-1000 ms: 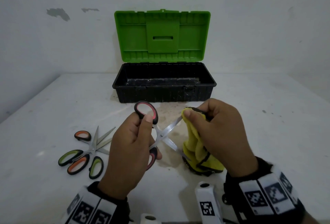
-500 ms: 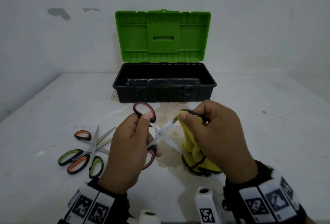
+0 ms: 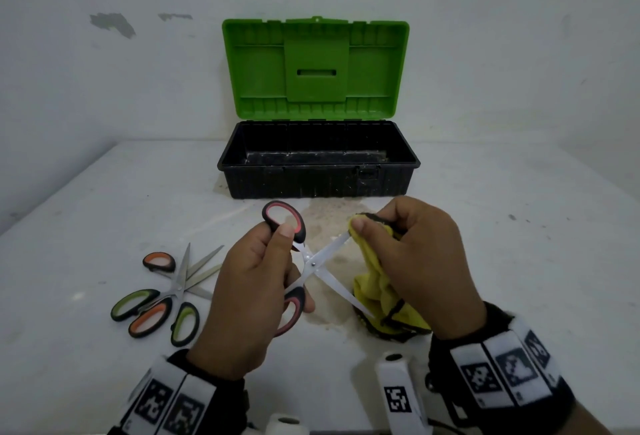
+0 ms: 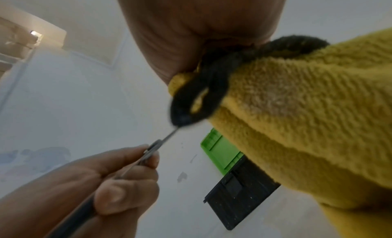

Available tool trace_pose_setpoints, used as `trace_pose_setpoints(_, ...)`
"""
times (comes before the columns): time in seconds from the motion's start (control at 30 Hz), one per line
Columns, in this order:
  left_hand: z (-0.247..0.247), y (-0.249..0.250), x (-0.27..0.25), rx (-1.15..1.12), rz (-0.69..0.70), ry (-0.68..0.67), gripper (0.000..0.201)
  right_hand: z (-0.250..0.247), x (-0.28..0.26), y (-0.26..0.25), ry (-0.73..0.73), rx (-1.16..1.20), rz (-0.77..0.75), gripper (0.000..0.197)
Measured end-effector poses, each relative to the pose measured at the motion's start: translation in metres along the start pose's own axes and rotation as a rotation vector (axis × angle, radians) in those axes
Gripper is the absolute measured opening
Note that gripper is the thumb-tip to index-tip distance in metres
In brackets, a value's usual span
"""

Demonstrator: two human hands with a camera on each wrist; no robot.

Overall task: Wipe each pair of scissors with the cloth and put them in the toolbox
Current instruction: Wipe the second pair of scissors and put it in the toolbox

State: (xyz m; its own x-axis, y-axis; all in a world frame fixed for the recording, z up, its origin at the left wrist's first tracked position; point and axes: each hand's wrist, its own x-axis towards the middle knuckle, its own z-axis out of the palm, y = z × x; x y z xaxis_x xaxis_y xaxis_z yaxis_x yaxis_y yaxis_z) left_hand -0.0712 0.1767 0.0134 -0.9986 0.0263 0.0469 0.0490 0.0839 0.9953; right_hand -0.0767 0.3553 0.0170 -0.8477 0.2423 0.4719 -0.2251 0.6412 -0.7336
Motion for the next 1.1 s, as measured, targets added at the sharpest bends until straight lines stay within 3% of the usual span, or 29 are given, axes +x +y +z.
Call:
trace_pose_setpoints(0.1, 0.0, 0.0, 0.001, -0.011, -0.029, 0.0, 0.033, -0.005, 0.009, 0.009, 0.045, 0.001, 0.039, 0.029)
trace_pose_setpoints(0.23, -0.004, 0.0, 0.006, -0.025, -0.068, 0.0, 0.052, -0.016, 0.013, 0.008, 0.086, 0.067, 0.073, 0.028)
trace_pose_setpoints(0.33, -0.004, 0.001, 0.008, 0.013, -0.066, 0.009, 0.054, -0.014, 0.006, -0.004, 0.035, 0.109, 0.042, 0.027)
trace_pose_setpoints(0.5, 0.001, 0.005, 0.002, 0.074, 0.01, 0.006, 0.044, 0.004, -0.01, -0.015, -0.089, 0.002, -0.039, 0.026)
trace_pose_setpoints(0.63, -0.003, 0.006, -0.003, 0.08, 0.038, 0.001, 0.04, -0.002, -0.002, -0.006, -0.026, 0.003, 0.003, 0.03)
trace_pose_setpoints(0.87, -0.008, 0.003, 0.002, 0.112, -0.063, 0.01, 0.04, -0.018, 0.005, -0.001, 0.031, 0.021, 0.023, 0.028)
trace_pose_setpoints(1.1, 0.001, 0.006, 0.001, 0.123, -0.025, 0.032, 0.036, 0.009, -0.016, -0.017, -0.133, -0.059, -0.084, 0.023)
